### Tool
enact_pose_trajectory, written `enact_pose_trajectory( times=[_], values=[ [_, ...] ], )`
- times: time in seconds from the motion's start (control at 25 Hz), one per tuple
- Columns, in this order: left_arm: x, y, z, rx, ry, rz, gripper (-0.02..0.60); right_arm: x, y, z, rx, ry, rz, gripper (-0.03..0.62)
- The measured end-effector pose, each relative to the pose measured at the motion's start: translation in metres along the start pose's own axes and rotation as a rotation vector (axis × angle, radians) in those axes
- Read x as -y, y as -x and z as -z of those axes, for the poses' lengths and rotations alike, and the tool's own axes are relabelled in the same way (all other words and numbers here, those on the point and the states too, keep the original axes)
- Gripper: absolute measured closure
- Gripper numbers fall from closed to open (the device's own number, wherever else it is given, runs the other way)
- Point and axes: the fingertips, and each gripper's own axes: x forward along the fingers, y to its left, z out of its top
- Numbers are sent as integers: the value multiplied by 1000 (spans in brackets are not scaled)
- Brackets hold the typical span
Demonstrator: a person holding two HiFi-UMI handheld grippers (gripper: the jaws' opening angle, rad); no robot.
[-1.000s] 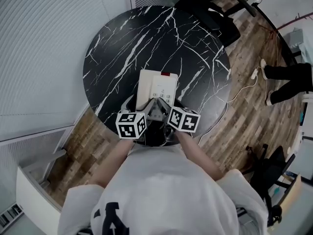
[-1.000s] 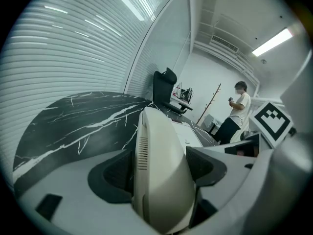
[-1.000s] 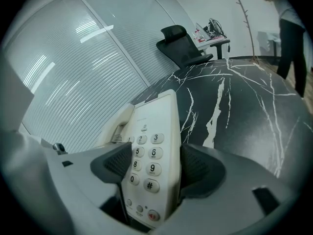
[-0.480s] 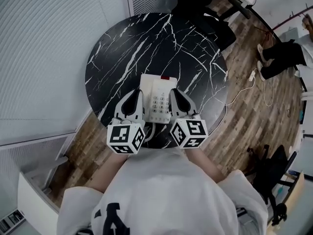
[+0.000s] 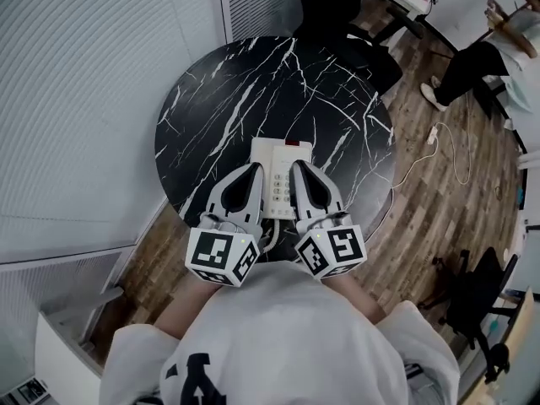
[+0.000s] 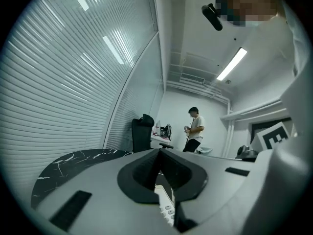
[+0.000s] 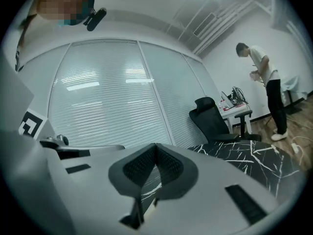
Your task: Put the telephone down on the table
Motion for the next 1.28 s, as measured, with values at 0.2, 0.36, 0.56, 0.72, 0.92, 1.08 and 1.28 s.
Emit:
enact_pose_trajectory(
  times=[0.2, 0.36, 0.56, 0.72, 0.92, 1.08, 1.28],
  values=[
    [11, 8, -1, -9, -43, 49, 577, -23, 10, -9, 47, 128, -8, 566],
    [25, 16, -14, 28, -59, 64, 577, -30, 22, -29, 87, 142, -20, 566],
    [51, 33, -17, 51, -58, 74, 577, -29, 50, -35, 95, 124, -5, 566],
    [84, 54, -9, 52, -43, 74, 577, -28, 93, -38, 92, 115, 0, 566],
    [132, 98, 1, 80, -15, 54, 577, -31, 161, -36, 83, 93, -1, 566],
    [167, 131, 10, 97, -17, 43, 577, -38, 208, -34, 80, 78, -18, 566],
    [196, 161, 21, 102, -12, 42, 577, -49, 246, -34, 75, 70, -34, 566]
  ],
)
